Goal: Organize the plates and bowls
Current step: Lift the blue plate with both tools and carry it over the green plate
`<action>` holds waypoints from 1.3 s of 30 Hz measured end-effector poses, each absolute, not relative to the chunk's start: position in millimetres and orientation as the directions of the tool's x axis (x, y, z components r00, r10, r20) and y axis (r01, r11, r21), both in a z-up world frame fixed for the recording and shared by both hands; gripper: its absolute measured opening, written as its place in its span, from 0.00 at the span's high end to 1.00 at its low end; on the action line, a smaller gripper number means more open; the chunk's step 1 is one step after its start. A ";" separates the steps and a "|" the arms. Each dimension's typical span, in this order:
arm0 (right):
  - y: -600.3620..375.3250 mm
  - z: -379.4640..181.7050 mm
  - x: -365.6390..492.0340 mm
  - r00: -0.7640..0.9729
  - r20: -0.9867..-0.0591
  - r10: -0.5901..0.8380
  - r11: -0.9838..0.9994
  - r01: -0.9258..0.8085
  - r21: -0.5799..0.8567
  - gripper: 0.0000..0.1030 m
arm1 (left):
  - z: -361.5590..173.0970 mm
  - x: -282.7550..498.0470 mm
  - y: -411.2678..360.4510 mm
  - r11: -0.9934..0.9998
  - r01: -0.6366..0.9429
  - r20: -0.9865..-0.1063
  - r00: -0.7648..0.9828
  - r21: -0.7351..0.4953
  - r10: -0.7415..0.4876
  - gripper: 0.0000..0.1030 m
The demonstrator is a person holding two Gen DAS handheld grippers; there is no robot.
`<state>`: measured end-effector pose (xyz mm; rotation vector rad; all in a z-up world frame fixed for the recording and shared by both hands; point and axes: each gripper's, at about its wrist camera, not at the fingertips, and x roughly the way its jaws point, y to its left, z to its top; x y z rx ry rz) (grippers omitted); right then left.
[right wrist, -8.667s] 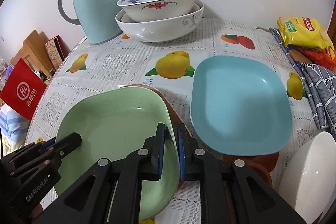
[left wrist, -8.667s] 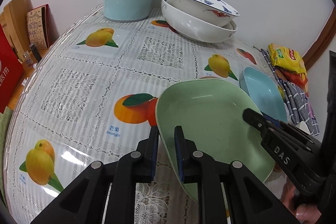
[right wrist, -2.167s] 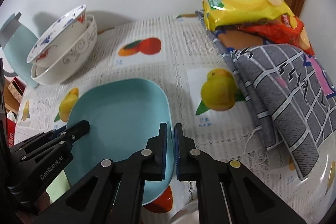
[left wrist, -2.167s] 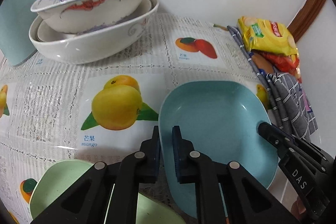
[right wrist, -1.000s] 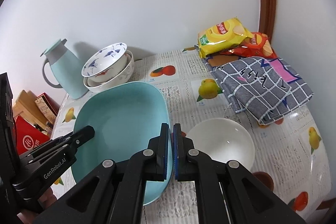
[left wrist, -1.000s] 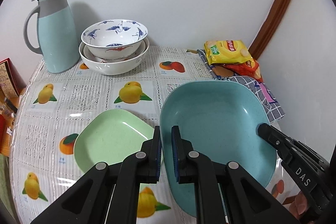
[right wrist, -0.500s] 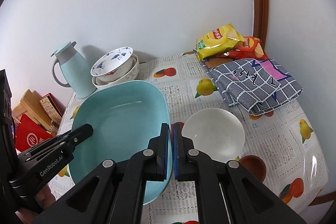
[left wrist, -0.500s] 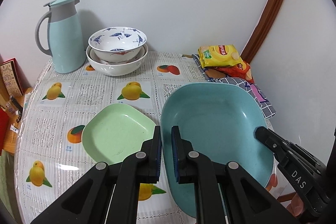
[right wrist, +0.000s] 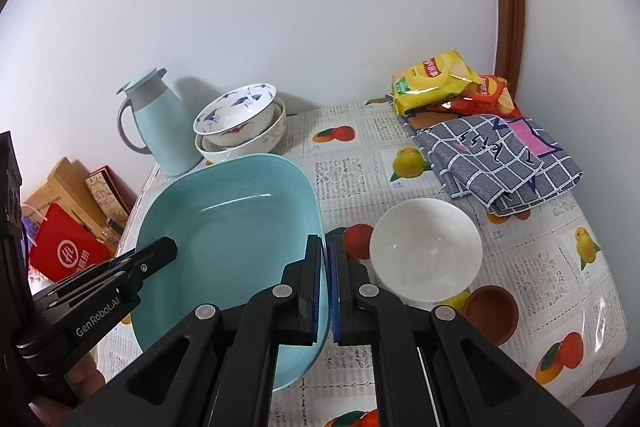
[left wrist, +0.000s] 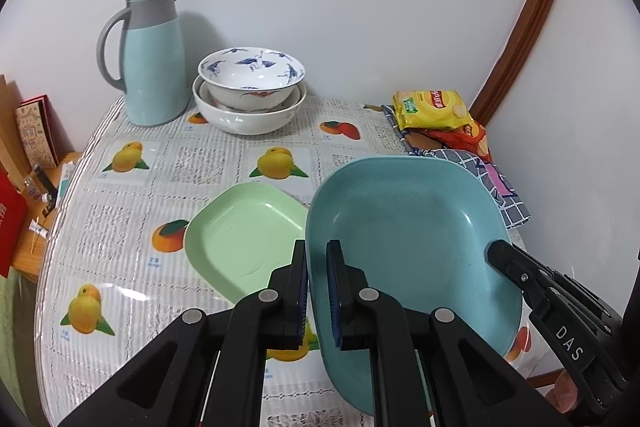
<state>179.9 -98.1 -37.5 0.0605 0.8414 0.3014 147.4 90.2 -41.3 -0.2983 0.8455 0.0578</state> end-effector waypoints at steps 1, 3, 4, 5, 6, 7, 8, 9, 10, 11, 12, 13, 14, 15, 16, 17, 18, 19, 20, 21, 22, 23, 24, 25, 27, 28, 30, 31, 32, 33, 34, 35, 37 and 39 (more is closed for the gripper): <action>-96.9 -38.2 179.3 0.625 -0.726 0.287 0.955 -0.241 0.170 0.96 | -42.3 145.9 91.7 0.956 -0.172 -0.745 0.664 -0.238 -0.067 0.91; -92.9 -40.5 177.0 0.620 -0.730 0.288 0.954 -0.248 0.166 0.96 | -45.3 143.2 95.8 0.953 -0.182 -0.748 0.660 -0.241 -0.063 0.91; -90.3 -42.0 176.2 0.617 -0.732 0.288 0.954 -0.252 0.164 0.96 | -46.0 142.4 97.0 0.953 -0.185 -0.749 0.659 -0.241 -0.062 0.91; -88.6 -42.9 176.2 0.615 -0.734 0.289 0.953 -0.254 0.163 0.96 | -47.9 141.2 99.5 0.951 -0.191 -0.752 0.657 -0.242 -0.059 0.91; -86.6 -44.2 175.9 0.612 -0.736 0.291 0.953 -0.257 0.162 0.96 | -48.9 140.3 100.8 0.951 -0.193 -0.753 0.655 -0.242 -0.058 0.91; -85.0 -45.1 175.5 0.610 -0.737 0.291 0.952 -0.259 0.162 0.96 | -50.5 139.3 102.9 0.950 -0.197 -0.755 0.654 -0.242 -0.056 0.91; -82.6 -46.7 175.2 0.608 -0.739 0.292 0.952 -0.262 0.161 0.96 | -51.8 138.5 104.7 0.949 -0.201 -0.756 0.652 -0.242 -0.055 0.91; -81.6 -47.8 175.2 0.603 -0.743 0.291 0.951 -0.264 0.159 0.96 | -53.2 138.0 106.1 0.948 -0.204 -0.758 0.651 -0.242 -0.054 0.91; -79.3 -49.4 174.8 0.600 -0.745 0.293 0.950 -0.267 0.159 0.96 | -54.7 137.7 108.0 0.947 -0.208 -0.759 0.648 -0.243 -0.052 0.91; -77.3 -50.7 174.6 0.597 -0.746 0.294 0.950 -0.270 0.158 0.96 | -56.4 137.3 109.9 0.947 -0.212 -0.762 0.646 -0.243 -0.051 0.91; -75.1 -52.0 175.0 0.595 -0.748 0.295 0.949 -0.273 0.157 0.96 | -58.0 137.1 111.3 0.946 -0.215 -0.764 0.644 -0.241 -0.048 0.91; -73.2 -53.5 175.1 0.591 -0.751 0.295 0.949 -0.275 0.156 0.96 | -59.1 136.7 112.4 0.946 -0.218 -0.765 0.642 -0.240 -0.046 0.91; -71.2 -55.1 174.9 0.588 -0.753 0.296 0.948 -0.277 0.156 0.96 | -61.6 136.5 114.6 0.945 -0.224 -0.769 0.638 -0.239 -0.043 0.91; -69.9 -56.4 175.0 0.586 -0.754 0.296 0.948 -0.279 0.155 0.96 | -63.3 136.6 116.3 0.944 -0.228 -0.771 0.636 -0.240 -0.042 0.91; -68.1 -58.1 175.3 0.583 -0.757 0.296 0.947 -0.282 0.153 0.96 | -64.7 137.1 117.6 0.943 -0.231 -0.772 0.634 -0.240 -0.042 0.91; -65.8 -60.4 175.5 0.579 -0.760 0.297 0.946 -0.286 0.152 0.96 | -66.9 137.3 119.4 0.942 -0.235 -0.775 0.630 -0.239 -0.040 0.91; -64.1 -62.4 175.8 0.575 -0.762 0.297 0.945 -0.289 0.151 0.96 | -69.4 137.6 121.4 0.940 -0.240 -0.778 0.627 -0.241 -0.039 0.91; -62.3 -64.6 176.5 0.571 -0.765 0.298 0.945 -0.291 0.151 0.96 | -71.6 137.8 123.5 0.938 -0.246 -0.781 0.623 -0.244 -0.040 0.91; -60.7 -66.9 176.9 0.566 -0.768 0.299 0.944 -0.292 0.153 0.96 | -73.6 138.1 125.3 0.937 -0.250 -0.783 0.620 -0.245 -0.040 0.91; -59.1 -68.7 177.3 0.562 -0.771 0.300 0.944 -0.294 0.153 0.96 | -75.1 138.6 126.7 0.936 -0.253 -0.785 0.618 -0.245 -0.039 0.91; -57.5 -70.2 177.6 0.559 -0.773 0.300 0.943 -0.295 0.152 0.96 | -76.2 139.1 128.1 0.935 -0.256 -0.787 0.616 -0.245 -0.038 0.91; -55.5 -71.5 178.1 0.558 -0.774 0.299 0.943 -0.296 0.151 0.96 | -78.2 140.0 130.0 0.933 -0.261 -0.790 0.612 -0.247 -0.038 0.91; -53.3 -72.9 178.8 0.555 -0.777 0.298 0.943 -0.298 0.150 0.96 | -79.1 140.9 131.4 0.932 -0.264 -0.791 0.610 -0.248 -0.038 0.91; -51.5 -73.7 179.6 0.552 -0.779 0.298 0.943 -0.299 0.149 0.96 | -80.0 141.7 132.5 0.931 -0.266 -0.792 0.609 -0.249 -0.038 0.91; -48.9 -75.1 181.0 0.549 -0.781 0.299 0.941 -0.303 0.148 0.96 | -80.8 143.0 134.4 0.930 -0.268 -0.793 0.607 -0.250 -0.039 0.91; -47.8 -75.4 182.1 0.548 -0.781 0.301 0.941 -0.304 0.149 0.96 | -81.0 143.2 135.2 0.930 -0.269 -0.794 0.607 -0.251 -0.039 0.91; -46.5 -75.5 183.9 0.546 -0.781 0.302 0.941 -0.305 0.150 0.96 | -80.7 143.5 136.3 0.930 -0.269 -0.793 0.608 -0.251 -0.039 0.91; -45.7 -75.3 184.5 0.547 -0.781 0.302 0.941 -0.304 0.150 0.96 | -80.9 143.9 137.2 0.930 -0.269 -0.793 0.608 -0.250 -0.038 0.91; -45.3 -75.0 184.9 0.547 -0.781 0.302 0.941 -0.305 0.150 0.96 | -81.1 144.6 137.8 0.930 -0.271 -0.794 0.607 -0.249 -0.036 0.91; -44.4 -74.6 184.7 0.549 -0.779 0.302 0.940 -0.306 0.149 0.96 | -81.5 145.0 138.4 0.929 -0.273 -0.795 0.605 -0.249 -0.035 0.91; -43.5 -74.1 184.3 0.551 -0.778 0.303 0.940 -0.308 0.148 0.96 | -81.9 145.4 138.7 0.929 -0.274 -0.796 0.604 -0.247 -0.034 0.91; -42.6 -73.6 184.0 0.553 -0.776 0.304 0.939 -0.310 0.147 0.96 | -82.4 146.2 138.8 0.929 -0.275 -0.797 0.603 -0.246 -0.032 0.91; -42.1 -73.2 184.0 0.557 -0.772 0.307 0.938 -0.313 0.147 0.96 | -83.1 147.7 139.7 0.928 -0.280 -0.799 0.600 -0.246 -0.031 0.91; -41.6 -74.1 186.8 0.554 -0.772 0.311 0.937 -0.314 0.152 0.96 | -82.9 148.8 140.6 0.927 -0.285 -0.799 0.601 -0.243 -0.025 0.91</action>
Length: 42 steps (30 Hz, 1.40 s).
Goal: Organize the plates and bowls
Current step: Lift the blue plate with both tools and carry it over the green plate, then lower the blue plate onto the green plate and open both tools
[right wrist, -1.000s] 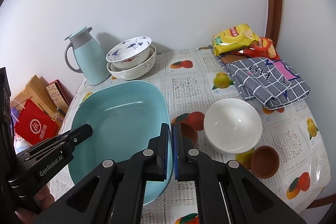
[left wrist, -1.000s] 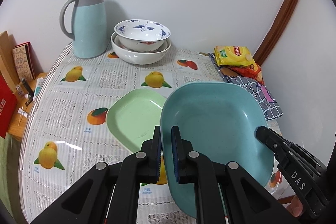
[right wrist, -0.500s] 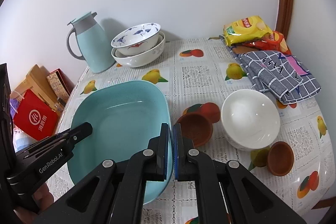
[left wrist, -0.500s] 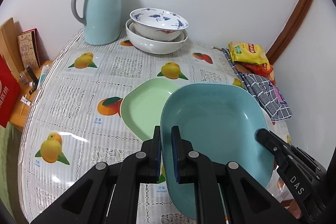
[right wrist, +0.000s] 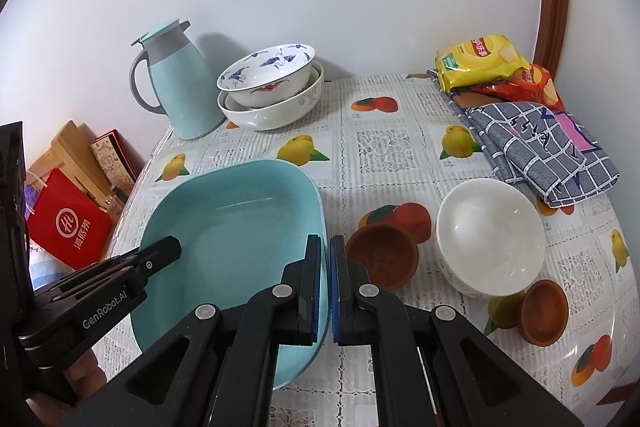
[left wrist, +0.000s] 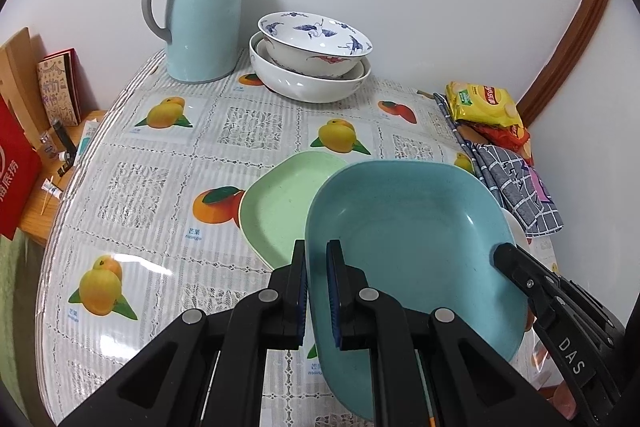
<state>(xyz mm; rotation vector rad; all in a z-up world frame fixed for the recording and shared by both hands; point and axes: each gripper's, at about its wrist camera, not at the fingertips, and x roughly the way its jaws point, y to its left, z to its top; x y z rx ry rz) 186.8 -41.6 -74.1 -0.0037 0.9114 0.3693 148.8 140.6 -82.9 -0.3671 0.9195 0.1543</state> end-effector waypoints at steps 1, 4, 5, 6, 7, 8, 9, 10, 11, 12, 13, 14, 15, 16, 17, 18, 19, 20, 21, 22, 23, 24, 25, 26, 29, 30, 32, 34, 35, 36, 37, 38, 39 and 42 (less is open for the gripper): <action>-41.1 -74.5 188.5 0.553 -0.772 0.315 0.935 -0.318 0.154 0.96 | -83.0 148.8 140.9 0.926 -0.287 -0.799 0.600 -0.243 -0.024 0.91; -39.4 -75.6 193.3 0.546 -0.772 0.325 0.930 -0.332 0.157 0.96 | -84.3 150.3 143.0 0.924 -0.299 -0.803 0.596 -0.238 -0.015 0.91; -38.0 -75.9 194.9 0.543 -0.773 0.327 0.928 -0.339 0.155 0.96 | -85.1 151.2 144.0 0.923 -0.303 -0.804 0.594 -0.237 -0.011 0.91; -36.7 -76.4 196.5 0.542 -0.773 0.329 0.927 -0.343 0.154 0.96 | -86.0 151.9 145.0 0.922 -0.308 -0.806 0.592 -0.235 -0.008 0.91; -35.5 -77.1 197.9 0.540 -0.774 0.332 0.925 -0.348 0.154 0.96 | -86.8 152.5 146.1 0.921 -0.311 -0.808 0.590 -0.233 -0.005 0.91; -33.5 -78.5 199.3 0.537 -0.775 0.334 0.923 -0.352 0.153 0.96 | -88.4 153.7 147.3 0.921 -0.316 -0.811 0.585 -0.228 0.001 0.91; -32.3 -80.0 200.3 0.533 -0.777 0.335 0.922 -0.355 0.153 0.96 | -89.5 154.6 148.3 0.921 -0.320 -0.813 0.582 -0.224 0.004 0.91; -31.2 -81.6 201.5 0.530 -0.779 0.335 0.921 -0.357 0.154 0.96 | -90.5 155.2 149.2 0.920 -0.324 -0.815 0.579 -0.221 0.008 0.91; -29.7 -84.0 202.8 0.525 -0.781 0.338 0.920 -0.359 0.156 0.96 | -92.0 155.9 150.2 0.920 -0.329 -0.818 0.575 -0.215 0.014 0.91; -27.9 -87.0 204.0 0.518 -0.784 0.341 0.918 -0.364 0.159 0.96 | -94.0 156.6 151.4 0.919 -0.334 -0.822 0.569 -0.209 0.019 0.91; -26.9 -89.0 204.7 0.514 -0.787 0.343 0.916 -0.367 0.160 0.96 | -95.7 157.2 152.6 0.919 -0.336 -0.824 0.565 -0.207 0.021 0.91; -25.2 -92.2 206.0 0.507 -0.790 0.345 0.915 -0.371 0.162 0.96 | -99.1 158.0 154.5 0.917 -0.342 -0.829 0.558 -0.203 0.024 0.91; -23.6 -95.8 207.2 0.499 -0.793 0.349 0.912 -0.374 0.166 0.96 | -102.1 158.8 156.1 0.916 -0.348 -0.833 0.553 -0.203 0.025 0.91; -22.9 -98.6 208.0 0.497 -0.797 0.344 0.914 -0.372 0.163 0.96 | -105.0 159.5 157.6 0.914 -0.352 -0.837 0.547 -0.202 0.026 0.91; -21.0 -103.8 209.4 0.484 -0.803 0.348 0.911 -0.375 0.169 0.96 | -109.6 160.5 159.6 0.911 -0.361 -0.843 0.537 -0.198 0.029 0.91; -19.5 -107.3 210.7 0.476 -0.807 0.349 0.910 -0.378 0.171 0.96 | -112.4 161.1 160.4 0.910 -0.365 -0.846 0.532 -0.196 0.031 0.91; -17.6 -111.3 211.7 0.468 -0.812 0.349 0.908 -0.382 0.170 0.96 | -115.9 161.8 161.7 0.909 -0.369 -0.850 0.526 -0.193 0.033 0.91; -16.0 -115.1 212.5 0.462 -0.816 0.349 0.907 -0.386 0.169 0.96 | -119.7 162.8 163.2 0.907 -0.375 -0.854 0.519 -0.193 0.033 0.91; -14.8 -118.1 213.3 0.456 -0.819 0.348 0.906 -0.389 0.168 0.96 | -123.0 163.7 164.8 0.905 -0.380 -0.858 0.513 -0.193 0.032 0.91; -13.1 -121.4 214.7 0.450 -0.823 0.348 0.904 -0.393 0.168 0.96 | -127.0 165.3 166.3 0.902 -0.384 -0.861 0.507 -0.195 0.030 0.91; -11.7 -124.3 216.6 0.443 -0.827 0.348 0.903 -0.396 0.168 0.96 | -129.9 166.9 167.1 0.900 -0.388 -0.864 0.503 -0.196 0.028 0.91; -10.8 -126.6 218.7 0.439 -0.829 0.347 0.902 -0.397 0.168 0.96 | -132.2 168.4 168.2 0.899 -0.392 -0.866 0.499 -0.198 0.027 0.91; -9.2 -129.1 221.3 0.434 -0.832 0.346 0.901 -0.401 0.165 0.96 | -133.9 169.9 168.9 0.897 -0.395 -0.867 0.497 -0.199 0.026 0.91; -7.4 -130.8 223.8 0.432 -0.835 0.342 0.900 -0.405 0.160 0.96 | -136.1 172.1 169.7 0.895 -0.400 -0.869 0.494 -0.199 0.028 0.91; -2.2 -134.8 231.8 0.426 -0.841 0.334 0.897 -0.417 0.145 0.96 | -140.8 176.1 172.3 0.888 -0.412 -0.871 0.490 -0.205 0.026 0.91; -1.0 -136.0 235.4 0.424 -0.842 0.333 0.896 -0.421 0.142 0.96 | -142.9 177.9 173.5 0.885 -0.416 -0.873 0.487 -0.209 0.023 0.91; 2.4 -138.0 243.4 0.416 -0.847 0.331 0.892 -0.431 0.137 0.96 | -145.9 180.9 175.6 0.882 -0.422 -0.875 0.484 -0.212 0.021 0.91; 6.7 -139.3 249.8 0.412 -0.849 0.330 0.887 -0.444 0.130 0.96 | -148.8 184.0 178.2 0.876 -0.432 -0.876 0.481 -0.213 0.024 0.90; 8.8 -139.9 251.9 0.410 -0.850 0.329 0.884 -0.450 0.125 0.96 | -150.1 185.7 179.4 0.875 -0.437 -0.877 0.479 -0.209 0.030 0.90; 11.8 -141.5 254.6 0.408 -0.853 0.325 0.881 -0.458 0.117 0.96 | -150.8 186.7 180.3 0.874 -0.441 -0.878 0.478 -0.205 0.035 0.91; 15.0 -143.2 256.7 0.405 -0.857 0.320 0.879 -0.465 0.109 0.96 | -151.3 188.2 181.9 0.872 -0.447 -0.878 0.476 -0.198 0.045 0.91; 18.5 -145.3 258.9 0.401 -0.858 0.321 0.876 -0.471 0.107 0.96 | -152.2 189.9 183.8 0.870 -0.455 -0.881 0.471 -0.192 0.052 0.91; 20.7 -146.4 260.2 0.400 -0.857 0.324 0.873 -0.476 0.108 0.96 | -152.8 190.8 185.1 0.869 -0.457 -0.881 0.471 -0.192 0.053 0.91; 25.7 -149.4 265.7 0.395 -0.859 0.326 0.866 -0.489 0.104 0.95 | -154.9 193.1 188.0 0.866 -0.460 -0.881 0.469 -0.194 0.052 0.90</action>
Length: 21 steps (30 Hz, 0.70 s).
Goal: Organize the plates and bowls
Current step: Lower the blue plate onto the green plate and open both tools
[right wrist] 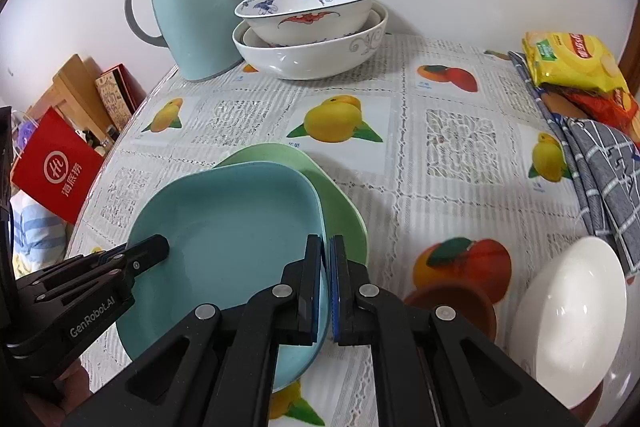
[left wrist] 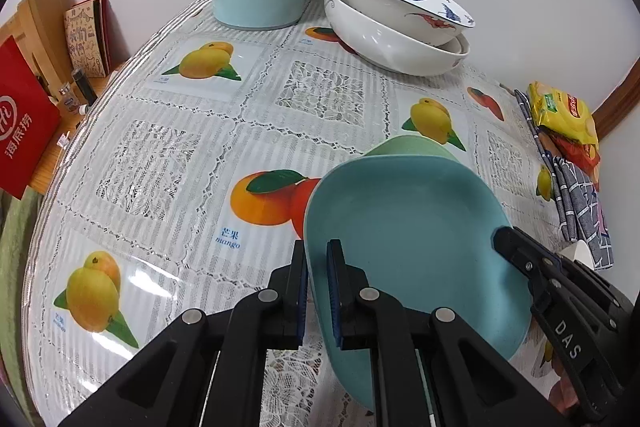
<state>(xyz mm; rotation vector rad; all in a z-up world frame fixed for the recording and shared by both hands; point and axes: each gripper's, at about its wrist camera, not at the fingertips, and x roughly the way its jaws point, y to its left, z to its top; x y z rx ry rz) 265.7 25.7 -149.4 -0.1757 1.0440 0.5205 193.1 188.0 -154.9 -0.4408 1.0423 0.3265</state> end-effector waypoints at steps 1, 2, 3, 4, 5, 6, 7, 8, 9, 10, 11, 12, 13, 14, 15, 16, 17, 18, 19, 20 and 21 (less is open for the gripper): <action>27.3 -150.0 268.6 0.393 -0.859 0.329 0.863 -0.494 0.104 0.95 | -155.2 193.6 188.4 0.866 -0.461 -0.882 0.469 -0.194 0.052 0.90; 28.7 -150.3 270.7 0.394 -0.858 0.329 0.861 -0.499 0.100 0.95 | -155.5 194.6 187.9 0.867 -0.460 -0.882 0.468 -0.192 0.053 0.90; 30.5 -150.9 273.2 0.395 -0.859 0.326 0.858 -0.506 0.093 0.94 | -155.7 194.8 187.8 0.867 -0.461 -0.883 0.466 -0.190 0.055 0.90; 32.0 -151.5 275.7 0.395 -0.860 0.322 0.855 -0.511 0.085 0.94 | -155.8 195.2 187.2 0.868 -0.462 -0.883 0.465 -0.185 0.059 0.90; 33.7 -152.3 279.1 0.393 -0.861 0.323 0.851 -0.518 0.083 0.94 | -156.0 195.8 186.2 0.869 -0.461 -0.883 0.464 -0.179 0.065 0.90; 34.6 -153.1 281.0 0.393 -0.861 0.324 0.849 -0.521 0.081 0.93 | -156.4 196.0 185.7 0.870 -0.460 -0.883 0.464 -0.175 0.068 0.90; 35.9 -154.2 283.7 0.392 -0.861 0.324 0.846 -0.527 0.079 0.93 | -156.5 196.4 185.5 0.871 -0.460 -0.883 0.463 -0.172 0.071 0.89; 36.8 -155.0 285.3 0.392 -0.861 0.324 0.844 -0.530 0.076 0.92 | -156.9 197.0 184.1 0.874 -0.457 -0.884 0.462 -0.162 0.077 0.89; 37.7 -155.5 286.8 0.395 -0.860 0.324 0.842 -0.535 0.072 0.92 | -157.2 197.5 182.4 0.877 -0.455 -0.883 0.461 -0.155 0.084 0.88; 38.6 -155.7 287.6 0.398 -0.858 0.326 0.838 -0.541 0.067 0.92 | -157.5 198.1 180.9 0.880 -0.453 -0.884 0.459 -0.145 0.091 0.87; 40.0 -155.9 288.6 0.405 -0.855 0.325 0.835 -0.546 0.059 0.91 | -157.6 198.7 179.0 0.882 -0.451 -0.884 0.457 -0.134 0.100 0.87; 41.1 -156.4 289.3 0.409 -0.853 0.323 0.834 -0.549 0.053 0.91 | -157.5 199.5 177.7 0.884 -0.450 -0.884 0.454 -0.124 0.107 0.87; 42.7 -156.9 290.1 0.416 -0.852 0.319 0.832 -0.553 0.042 0.91 | -157.3 200.2 176.0 0.887 -0.447 -0.885 0.452 -0.114 0.114 0.86; 43.8 -157.3 290.7 0.421 -0.850 0.317 0.830 -0.556 0.034 0.90 | -157.4 200.9 174.9 0.890 -0.443 -0.885 0.451 -0.107 0.118 0.86; 44.6 -157.8 291.2 0.425 -0.848 0.317 0.827 -0.561 0.028 0.90 | -157.7 201.2 174.3 0.891 -0.442 -0.885 0.449 -0.103 0.121 0.85; 45.6 -158.4 292.2 0.428 -0.846 0.318 0.823 -0.567 0.023 0.90 | -157.7 201.3 174.2 0.891 -0.442 -0.885 0.449 -0.100 0.124 0.84; 45.9 -158.9 293.5 0.429 -0.845 0.319 0.821 -0.570 0.020 0.90 | -157.8 201.7 174.0 0.892 -0.441 -0.884 0.451 -0.099 0.125 0.84; 45.8 -158.9 294.6 0.429 -0.844 0.322 0.820 -0.573 0.022 0.89 | -158.2 202.0 174.0 0.893 -0.440 -0.884 0.451 -0.097 0.126 0.84; 45.8 -158.8 296.1 0.429 -0.843 0.325 0.818 -0.574 0.024 0.89 | -158.2 203.1 174.0 0.894 -0.438 -0.884 0.450 -0.093 0.128 0.84; 46.1 -158.7 297.7 0.429 -0.842 0.328 0.818 -0.575 0.026 0.89 | -158.1 204.3 174.2 0.894 -0.438 -0.884 0.449 -0.091 0.130 0.84; 46.3 -158.5 299.3 0.429 -0.841 0.330 0.819 -0.574 0.028 0.89 | -157.9 204.8 174.7 0.894 -0.438 -0.884 0.449 -0.094 0.128 0.83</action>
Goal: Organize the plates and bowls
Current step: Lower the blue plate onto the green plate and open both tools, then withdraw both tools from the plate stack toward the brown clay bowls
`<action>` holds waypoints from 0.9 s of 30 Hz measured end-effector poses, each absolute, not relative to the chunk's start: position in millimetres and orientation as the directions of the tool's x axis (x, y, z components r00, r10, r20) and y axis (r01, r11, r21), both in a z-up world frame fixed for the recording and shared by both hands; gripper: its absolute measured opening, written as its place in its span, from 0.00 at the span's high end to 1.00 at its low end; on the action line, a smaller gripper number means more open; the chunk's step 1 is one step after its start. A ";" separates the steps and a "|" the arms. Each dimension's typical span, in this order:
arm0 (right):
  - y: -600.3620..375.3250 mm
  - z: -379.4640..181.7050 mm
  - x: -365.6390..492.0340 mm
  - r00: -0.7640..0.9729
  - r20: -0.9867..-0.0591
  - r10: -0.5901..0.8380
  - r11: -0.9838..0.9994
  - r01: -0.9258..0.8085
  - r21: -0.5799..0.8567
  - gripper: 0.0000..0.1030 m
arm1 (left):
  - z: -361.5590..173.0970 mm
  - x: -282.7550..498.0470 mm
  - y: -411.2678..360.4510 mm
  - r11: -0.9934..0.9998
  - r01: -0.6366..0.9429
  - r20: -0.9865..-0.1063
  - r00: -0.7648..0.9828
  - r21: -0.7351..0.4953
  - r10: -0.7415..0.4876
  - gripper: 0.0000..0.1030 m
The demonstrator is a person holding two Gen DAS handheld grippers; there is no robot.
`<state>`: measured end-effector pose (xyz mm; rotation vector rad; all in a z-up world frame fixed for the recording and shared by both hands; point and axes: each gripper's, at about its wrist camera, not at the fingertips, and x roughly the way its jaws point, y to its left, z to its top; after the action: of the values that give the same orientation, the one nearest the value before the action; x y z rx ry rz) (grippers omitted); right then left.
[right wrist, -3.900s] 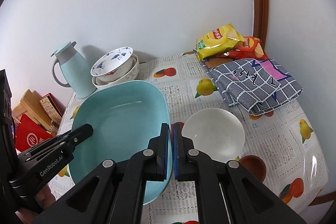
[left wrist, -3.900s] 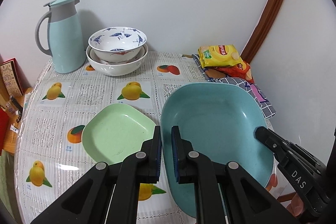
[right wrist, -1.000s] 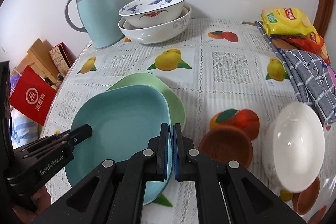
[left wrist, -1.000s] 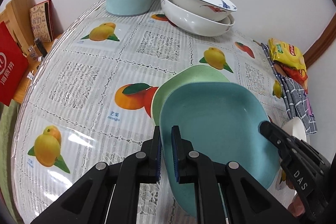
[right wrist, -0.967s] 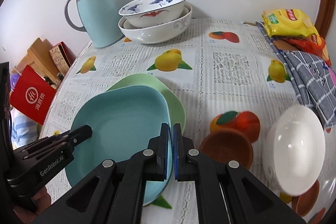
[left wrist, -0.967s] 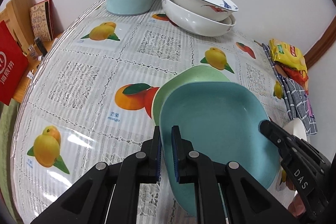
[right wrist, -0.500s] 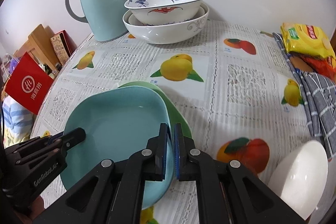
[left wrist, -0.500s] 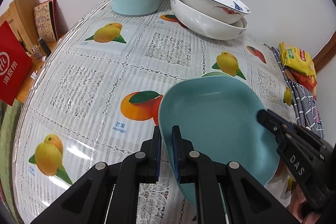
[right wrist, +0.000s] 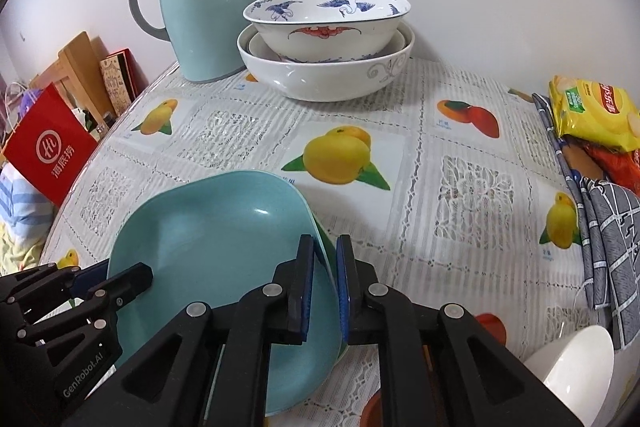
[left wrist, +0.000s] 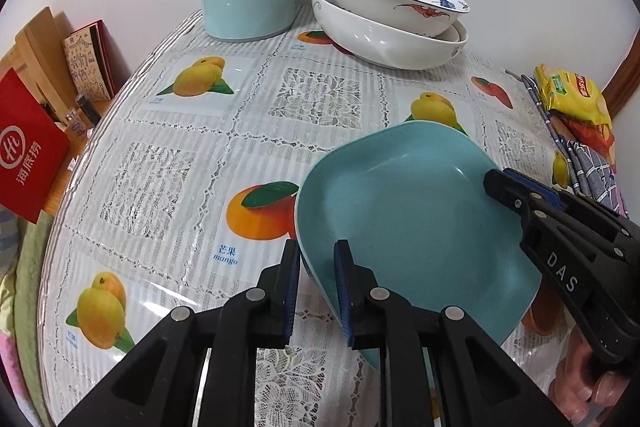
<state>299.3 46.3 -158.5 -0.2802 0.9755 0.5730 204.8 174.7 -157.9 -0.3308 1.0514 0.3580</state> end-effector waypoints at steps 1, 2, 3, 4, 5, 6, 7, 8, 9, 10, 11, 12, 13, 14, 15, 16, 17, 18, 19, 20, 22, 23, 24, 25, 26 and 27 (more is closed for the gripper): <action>46.4 -158.7 301.2 0.431 -0.839 0.331 0.820 -0.572 0.029 0.89 | -157.8 205.3 175.8 0.893 -0.439 -0.884 0.451 -0.102 0.121 0.82; 46.8 -159.4 302.3 0.431 -0.839 0.331 0.819 -0.573 0.029 0.88 | -158.1 205.4 177.5 0.892 -0.437 -0.884 0.455 -0.116 0.108 0.80; 47.9 -160.7 304.1 0.429 -0.841 0.329 0.818 -0.574 0.027 0.87 | -158.8 205.7 178.1 0.893 -0.431 -0.885 0.457 -0.129 0.093 0.77; 48.8 -162.2 305.5 0.427 -0.844 0.325 0.818 -0.575 0.024 0.87 | -159.6 206.2 178.3 0.895 -0.424 -0.886 0.457 -0.141 0.077 0.74; 49.8 -163.8 306.5 0.426 -0.846 0.320 0.816 -0.578 0.018 0.87 | -160.2 206.2 177.7 0.899 -0.415 -0.888 0.455 -0.142 0.070 0.74; 50.4 -164.9 306.3 0.425 -0.846 0.321 0.812 -0.584 0.015 0.86 | -160.5 206.1 176.5 0.902 -0.410 -0.888 0.454 -0.136 0.072 0.74; 50.8 -165.7 306.4 0.426 -0.846 0.322 0.809 -0.588 0.012 0.86 | -160.7 206.0 175.3 0.904 -0.406 -0.889 0.453 -0.132 0.073 0.73; 50.9 -166.2 307.1 0.424 -0.846 0.324 0.808 -0.589 0.015 0.86 | -161.3 206.0 174.9 0.906 -0.402 -0.890 0.450 -0.132 0.070 0.73; 51.1 -166.5 307.7 0.422 -0.846 0.326 0.809 -0.588 0.018 0.85 | -162.0 206.3 175.0 0.906 -0.400 -0.892 0.447 -0.136 0.063 0.71; 51.8 -166.9 308.4 0.422 -0.846 0.326 0.809 -0.588 0.019 0.85 | -162.6 206.3 174.9 0.906 -0.398 -0.894 0.445 -0.143 0.054 0.68; 53.1 -166.9 309.0 0.426 -0.844 0.325 0.807 -0.590 0.013 0.84 | -163.6 206.4 174.9 0.907 -0.393 -0.895 0.444 -0.154 0.040 0.67; 53.8 -166.5 309.0 0.432 -0.842 0.324 0.807 -0.591 0.007 0.84 | -164.3 205.9 175.3 0.906 -0.391 -0.895 0.444 -0.161 0.032 0.65; 54.5 -165.6 308.8 0.438 -0.839 0.324 0.805 -0.593 0.002 0.84 | -165.0 205.2 175.4 0.905 -0.393 -0.896 0.442 -0.161 0.032 0.63; 54.7 -164.4 308.5 0.442 -0.836 0.326 0.805 -0.594 -0.001 0.84 | -165.5 204.9 175.1 0.905 -0.395 -0.897 0.441 -0.158 0.035 0.63; 54.6 -163.0 307.9 0.443 -0.834 0.328 0.803 -0.596 0.000 0.84 | -165.7 204.6 174.6 0.905 -0.394 -0.897 0.441 -0.157 0.037 0.62; 54.4 -161.3 307.5 0.443 -0.832 0.335 0.803 -0.596 0.006 0.84 | -165.4 204.0 174.4 0.906 -0.393 -0.895 0.444 -0.161 0.034 0.61; 54.2 -160.1 307.2 0.440 -0.832 0.338 0.803 -0.595 0.012 0.84 | -164.6 203.6 174.4 0.905 -0.392 -0.894 0.446 -0.165 0.030 0.61; 54.2 -159.1 306.6 0.442 -0.832 0.334 0.805 -0.593 0.008 0.84 | -163.1 203.0 173.8 0.906 -0.390 -0.893 0.449 -0.167 0.029 0.61; 53.6 -157.7 305.5 0.448 -0.831 0.328 0.808 -0.589 0.002 0.84 | -161.9 202.7 173.2 0.907 -0.387 -0.892 0.451 -0.166 0.029 0.59; 52.7 -156.9 304.5 0.450 -0.831 0.326 0.810 -0.586 0.001 0.84 | -159.9 201.7 171.6 0.910 -0.380 -0.890 0.455 -0.164 0.029 0.57; 49.1 -154.5 301.7 0.444 -0.834 0.328 0.814 -0.580 0.011 0.84 | -156.5 199.0 169.5 0.914 -0.371 -0.885 0.464 -0.165 0.028 0.55; 47.3 -153.3 299.8 0.442 -0.835 0.329 0.815 -0.579 0.015 0.83 | -154.8 197.3 168.6 0.914 -0.369 -0.884 0.467 -0.169 0.025 0.55; 45.3 -152.2 297.8 0.439 -0.836 0.329 0.815 -0.579 0.017 0.79 | -153.3 195.8 167.7 0.914 -0.367 -0.883 0.470 -0.172 0.022 0.55; 43.1 -150.6 295.0 0.435 -0.839 0.327 0.816 -0.577 0.019 0.77 | -151.6 194.6 167.0 0.915 -0.365 -0.882 0.472 -0.174 0.020 0.55; 41.0 -149.6 293.0 0.430 -0.841 0.328 0.817 -0.576 0.024 0.73 | -148.6 191.9 165.2 0.917 -0.360 -0.879 0.477 -0.175 0.019 0.55; 38.6 -147.8 290.1 0.424 -0.842 0.333 0.817 -0.575 0.034 0.72 | -146.3 190.2 164.5 0.917 -0.358 -0.877 0.480 -0.174 0.021 0.54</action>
<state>290.1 38.6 -147.8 -0.2769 0.9797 0.5771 190.2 164.5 -146.3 -0.3577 1.0500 0.2373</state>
